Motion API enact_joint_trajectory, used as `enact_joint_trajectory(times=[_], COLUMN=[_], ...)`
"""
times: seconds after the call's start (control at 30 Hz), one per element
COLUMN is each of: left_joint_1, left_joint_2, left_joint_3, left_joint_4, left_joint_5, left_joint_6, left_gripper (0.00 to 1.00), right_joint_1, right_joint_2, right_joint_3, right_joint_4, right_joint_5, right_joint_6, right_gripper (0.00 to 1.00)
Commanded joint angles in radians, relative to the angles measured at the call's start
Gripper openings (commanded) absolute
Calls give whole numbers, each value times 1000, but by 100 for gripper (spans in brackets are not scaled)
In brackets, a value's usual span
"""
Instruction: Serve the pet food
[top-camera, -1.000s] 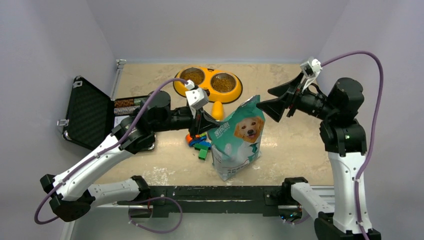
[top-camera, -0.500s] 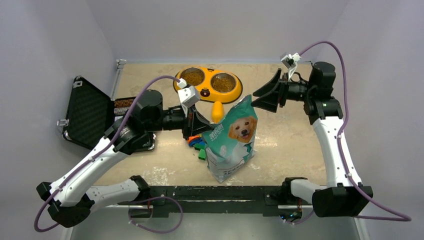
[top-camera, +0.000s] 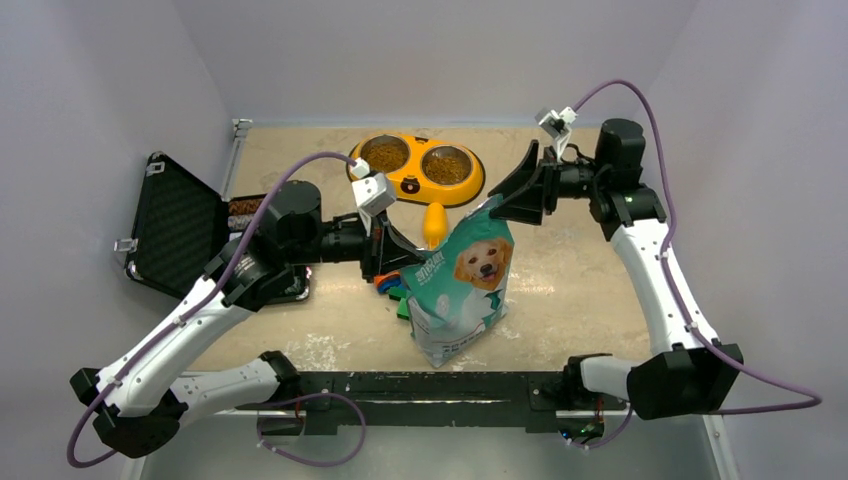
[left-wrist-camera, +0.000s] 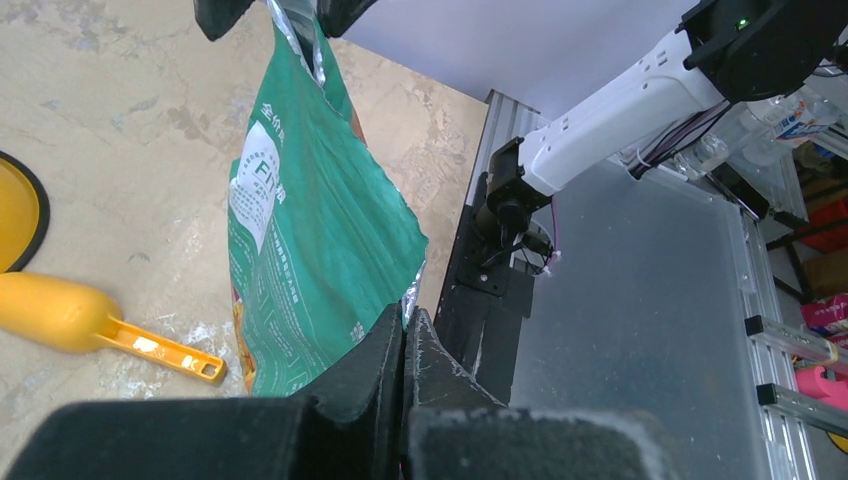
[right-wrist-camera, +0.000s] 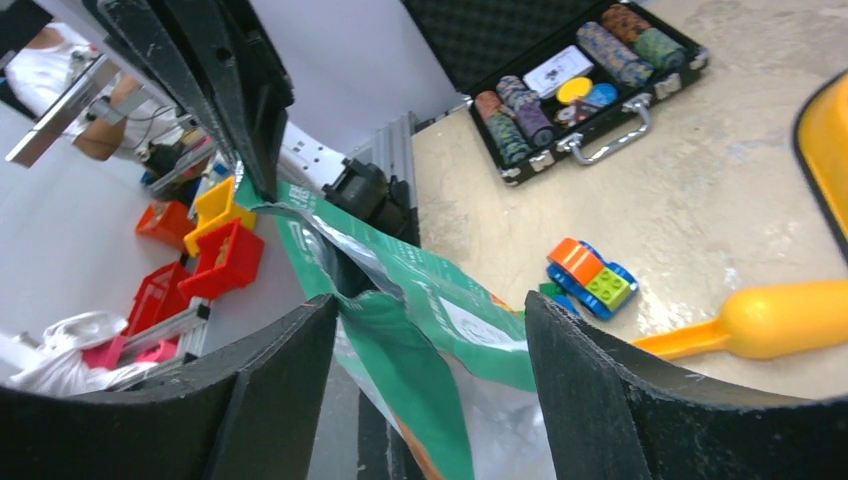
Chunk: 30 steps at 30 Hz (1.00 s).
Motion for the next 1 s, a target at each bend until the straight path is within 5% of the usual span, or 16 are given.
enact_joint_trajectory(times=[0.0,0.17,0.3,0.4,0.57,0.73,0.97], left_joint_1=[4,4,0,-9,-27,-26,-32], left_joint_2=[-52,-58,-74,-80,-74,-55,-57], left_joint_3=[16,14,10,-9,-19,-10,-3], left_joint_4=[114,84,6,-21,-34,-37,-79], left_joint_5=[69,36,-54,-76,-101,-83,-89], left_joint_6=[-45,-66,-57,-51,-40,-35,-25], left_gripper=[0,0,33,41,39,22,17], right_joint_1=[58,63,56,53,49,32,18], right_joint_2=[6,-7,-43,-50,-65,-71,-75], right_joint_3=[-10,-37,-48,-52,-42,-39,-53], right_joint_4=[63,131,126,128,129,112,92], right_joint_5=[-38,-40,-34,-45,-56,-72,-76], right_joint_6=[7,55,60,77,95,92,77], right_gripper=[68,35,24,24,34,40,18])
